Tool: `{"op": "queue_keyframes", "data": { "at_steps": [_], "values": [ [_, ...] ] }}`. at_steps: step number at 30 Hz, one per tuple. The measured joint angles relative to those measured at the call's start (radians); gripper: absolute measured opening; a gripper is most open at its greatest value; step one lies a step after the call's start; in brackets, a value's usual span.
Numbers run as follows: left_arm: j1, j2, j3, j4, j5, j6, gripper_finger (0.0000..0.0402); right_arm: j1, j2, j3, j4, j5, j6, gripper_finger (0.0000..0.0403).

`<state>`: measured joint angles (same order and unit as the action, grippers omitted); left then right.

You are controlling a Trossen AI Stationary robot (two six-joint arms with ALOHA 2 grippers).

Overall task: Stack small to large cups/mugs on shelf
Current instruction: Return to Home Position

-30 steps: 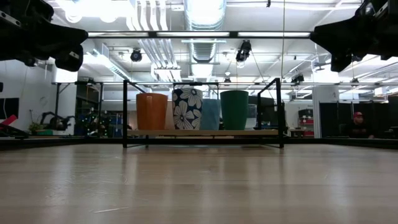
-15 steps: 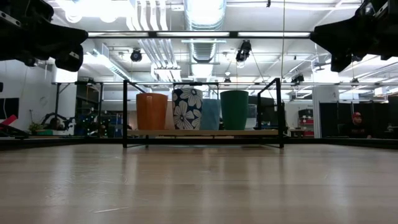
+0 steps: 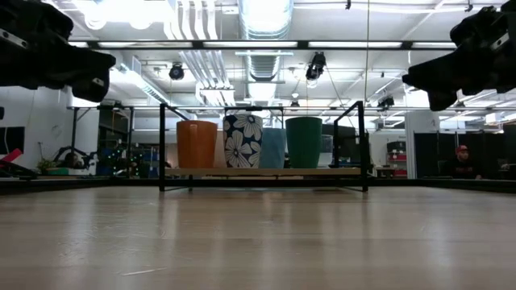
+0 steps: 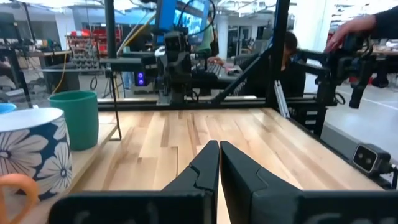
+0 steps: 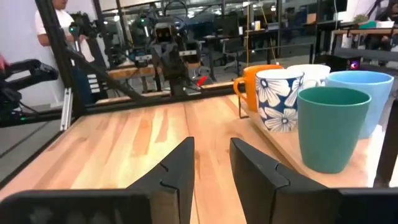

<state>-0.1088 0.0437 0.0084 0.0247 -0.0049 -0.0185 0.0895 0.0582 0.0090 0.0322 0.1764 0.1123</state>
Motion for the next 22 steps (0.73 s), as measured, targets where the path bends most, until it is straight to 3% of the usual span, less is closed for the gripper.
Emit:
{"op": "queue_keyframes", "data": {
  "at_steps": [22],
  "values": [
    [0.0,-0.017,-0.002,-0.009,0.0,0.0,0.0,0.0,-0.005,0.0,0.0,0.0,0.0,0.0096]
  ]
}}
